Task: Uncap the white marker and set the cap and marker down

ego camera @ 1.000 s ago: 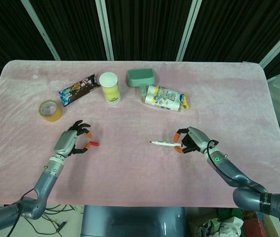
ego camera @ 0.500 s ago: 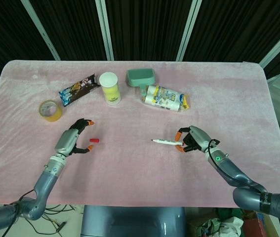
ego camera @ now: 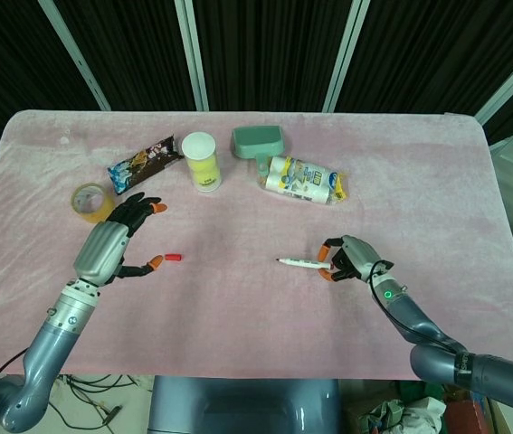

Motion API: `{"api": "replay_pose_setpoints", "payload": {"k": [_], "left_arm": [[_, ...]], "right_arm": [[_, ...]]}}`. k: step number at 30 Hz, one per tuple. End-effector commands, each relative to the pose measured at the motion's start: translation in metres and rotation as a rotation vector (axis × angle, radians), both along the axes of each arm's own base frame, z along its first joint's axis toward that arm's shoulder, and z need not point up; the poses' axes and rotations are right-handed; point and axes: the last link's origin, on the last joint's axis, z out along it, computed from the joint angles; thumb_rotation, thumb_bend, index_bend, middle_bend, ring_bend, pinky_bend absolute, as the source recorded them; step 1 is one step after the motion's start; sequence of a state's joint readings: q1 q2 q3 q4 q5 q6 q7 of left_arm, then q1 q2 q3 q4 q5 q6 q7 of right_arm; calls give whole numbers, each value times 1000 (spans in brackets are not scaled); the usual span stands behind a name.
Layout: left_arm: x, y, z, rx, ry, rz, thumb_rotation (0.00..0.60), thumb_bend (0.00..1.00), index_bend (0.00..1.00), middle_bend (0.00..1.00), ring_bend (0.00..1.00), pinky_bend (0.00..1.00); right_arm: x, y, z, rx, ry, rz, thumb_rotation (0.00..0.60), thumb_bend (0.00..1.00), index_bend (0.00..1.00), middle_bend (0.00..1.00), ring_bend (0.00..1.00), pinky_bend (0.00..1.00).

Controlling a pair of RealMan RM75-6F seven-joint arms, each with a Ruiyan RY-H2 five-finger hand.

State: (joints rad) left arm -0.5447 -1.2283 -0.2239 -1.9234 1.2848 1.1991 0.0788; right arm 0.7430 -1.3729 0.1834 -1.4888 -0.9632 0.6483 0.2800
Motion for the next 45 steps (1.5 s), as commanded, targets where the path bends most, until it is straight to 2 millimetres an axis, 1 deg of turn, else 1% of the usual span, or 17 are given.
{"api": "replay_pose_setpoints", "payload": {"k": [1,6,10,12,16,20,24,29,31,33,34,35,37,38,40,42,45], "left_arm": [[1,-3,7,16,-3,-1,600,266,181,130,0,115],[-3,-2,7,23,0,5,600,265,180,132,0,115],[-4,-2,4,13,4,12,600,265,180,133,0,115],[-6,-1,2,8,9,15,600,265,180,133,0,115],[-9,2,-2,16,36,15,600,265,178,133,0,115],[-9,2,-5,16,39,11,600,265,177,133,0,115],[-9,1,-5,20,40,6,600,265,177,133,0,115],[-8,0,-3,33,44,-1,600,265,177,133,0,107],[-9,-2,0,50,61,-7,600,265,175,133,0,96],[-14,-6,4,67,99,-10,600,265,174,133,0,87],[-17,-9,7,76,122,-7,600,265,174,132,0,81],[-22,-11,10,88,150,1,600,265,173,132,0,75],[-30,-16,16,110,194,22,600,262,173,133,0,63],[-36,-19,19,121,220,42,600,261,172,133,0,57],[-44,-23,23,126,247,74,600,260,171,132,0,51],[-52,-28,29,127,261,117,600,260,170,129,0,50],[-65,-38,37,136,307,151,600,260,170,123,0,50]], "right_arm": [[0,2,-6,11,1,2,600,425,805,998,1000,941],[4,3,-19,32,-3,2,600,383,751,995,1000,940],[6,3,-24,42,-6,1,600,342,681,990,1000,939],[7,3,-27,47,-6,-2,600,329,622,988,1000,939],[5,5,-29,78,-15,-30,600,293,407,982,1000,936],[5,6,-25,105,-33,-58,600,281,233,979,1000,936],[8,6,-21,128,-61,-79,600,273,141,978,1000,934],[14,5,-10,129,-82,-67,600,264,97,946,996,909],[19,2,7,79,-80,-29,600,260,78,857,946,844],[20,1,26,29,-66,7,600,252,56,719,847,732],[19,1,39,3,-49,26,600,245,48,627,772,647],[16,1,53,-30,-19,46,600,236,46,542,697,561],[7,5,79,-84,56,76,600,211,45,424,584,436],[-2,10,97,-119,124,93,600,199,45,364,526,373],[-14,20,117,-152,205,101,600,189,45,279,443,289],[-25,35,139,-199,278,102,600,187,45,213,381,241],[-43,59,164,-323,382,121,600,187,45,164,329,217]]}}
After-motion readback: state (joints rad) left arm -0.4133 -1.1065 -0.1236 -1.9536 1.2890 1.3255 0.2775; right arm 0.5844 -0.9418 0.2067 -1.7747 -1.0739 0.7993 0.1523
